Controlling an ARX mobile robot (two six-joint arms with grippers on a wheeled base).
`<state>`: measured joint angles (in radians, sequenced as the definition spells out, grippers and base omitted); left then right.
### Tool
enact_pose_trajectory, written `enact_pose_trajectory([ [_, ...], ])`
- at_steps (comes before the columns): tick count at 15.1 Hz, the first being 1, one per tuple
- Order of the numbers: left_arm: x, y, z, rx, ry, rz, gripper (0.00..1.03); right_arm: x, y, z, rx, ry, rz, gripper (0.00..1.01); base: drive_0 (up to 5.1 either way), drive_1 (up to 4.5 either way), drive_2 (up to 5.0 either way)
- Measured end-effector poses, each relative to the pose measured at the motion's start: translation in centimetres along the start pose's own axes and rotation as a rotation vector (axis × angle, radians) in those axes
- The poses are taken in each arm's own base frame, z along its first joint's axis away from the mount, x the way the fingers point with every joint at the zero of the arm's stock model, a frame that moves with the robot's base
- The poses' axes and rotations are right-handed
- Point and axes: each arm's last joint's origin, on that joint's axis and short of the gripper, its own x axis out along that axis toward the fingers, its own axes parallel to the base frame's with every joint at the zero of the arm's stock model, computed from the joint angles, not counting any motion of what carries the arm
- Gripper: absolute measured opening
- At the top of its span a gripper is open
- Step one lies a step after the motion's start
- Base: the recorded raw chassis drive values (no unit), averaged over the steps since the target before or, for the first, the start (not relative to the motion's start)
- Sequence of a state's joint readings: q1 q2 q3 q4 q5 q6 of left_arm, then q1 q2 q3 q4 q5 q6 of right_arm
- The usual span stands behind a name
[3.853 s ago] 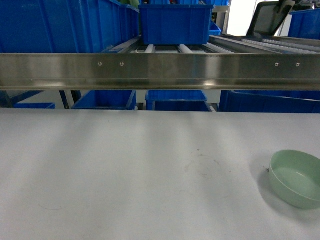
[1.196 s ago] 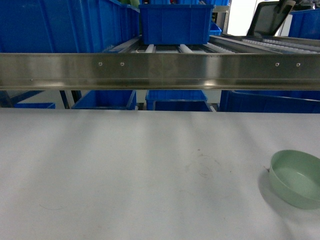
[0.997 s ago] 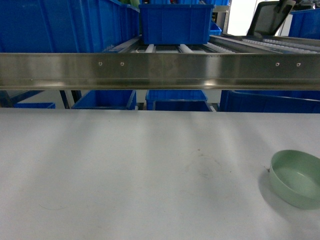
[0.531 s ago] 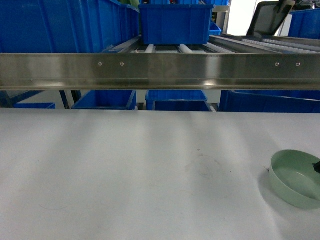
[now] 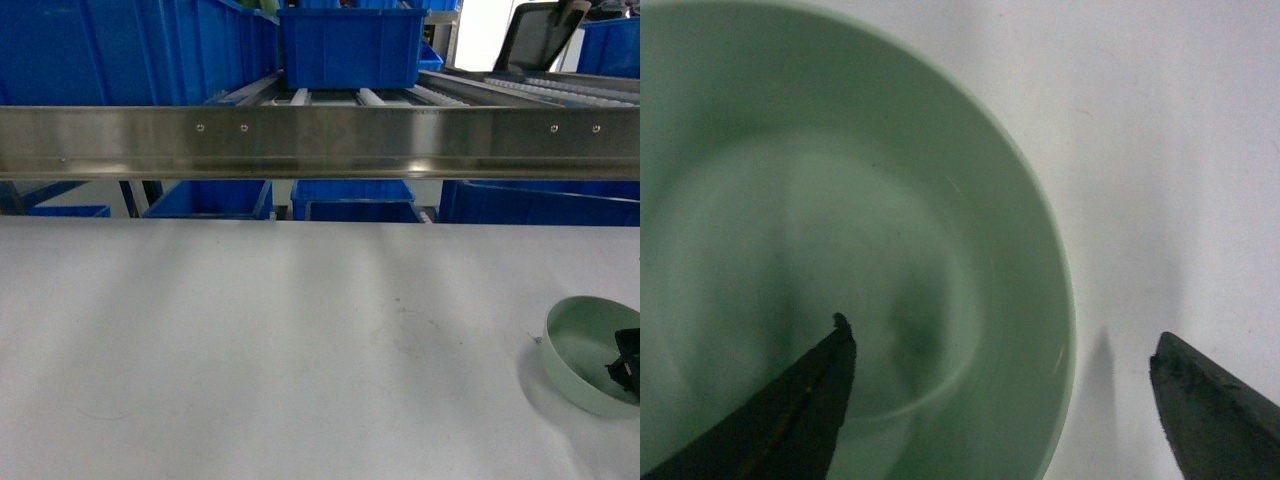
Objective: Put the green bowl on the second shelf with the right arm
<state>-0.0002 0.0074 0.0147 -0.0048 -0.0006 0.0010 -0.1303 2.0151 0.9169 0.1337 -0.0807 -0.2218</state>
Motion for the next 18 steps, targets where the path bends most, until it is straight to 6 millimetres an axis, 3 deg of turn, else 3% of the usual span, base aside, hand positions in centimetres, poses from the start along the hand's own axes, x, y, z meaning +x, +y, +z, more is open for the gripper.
enact_pose_trajectory([
  [8, 0.0, 0.0, 0.0, 0.000, 0.000, 0.000, 0.98, 0.7, 0.7, 0.8, -0.002, -0.006, -0.004, 0.09, 0.0, 0.00, 0.0],
  [9, 0.0, 0.0, 0.0, 0.000, 0.000, 0.000, 0.98, 0.6, 0.7, 1.0, -0.001, -0.026, 0.005, 0.02, 0.0, 0.00, 0.0],
  [14, 0.0, 0.0, 0.0, 0.000, 0.000, 0.000, 0.98, -0.2, 0.8, 0.4, 0.039, -0.075, -0.001, 0.02, 0.0, 0.00, 0.0],
  [18, 0.0, 0.0, 0.0, 0.000, 0.000, 0.000, 0.98, -4.4, 0.8, 0.7, 0.036, -0.260, -0.031, 0.02, 0.0, 0.00, 0.0],
])
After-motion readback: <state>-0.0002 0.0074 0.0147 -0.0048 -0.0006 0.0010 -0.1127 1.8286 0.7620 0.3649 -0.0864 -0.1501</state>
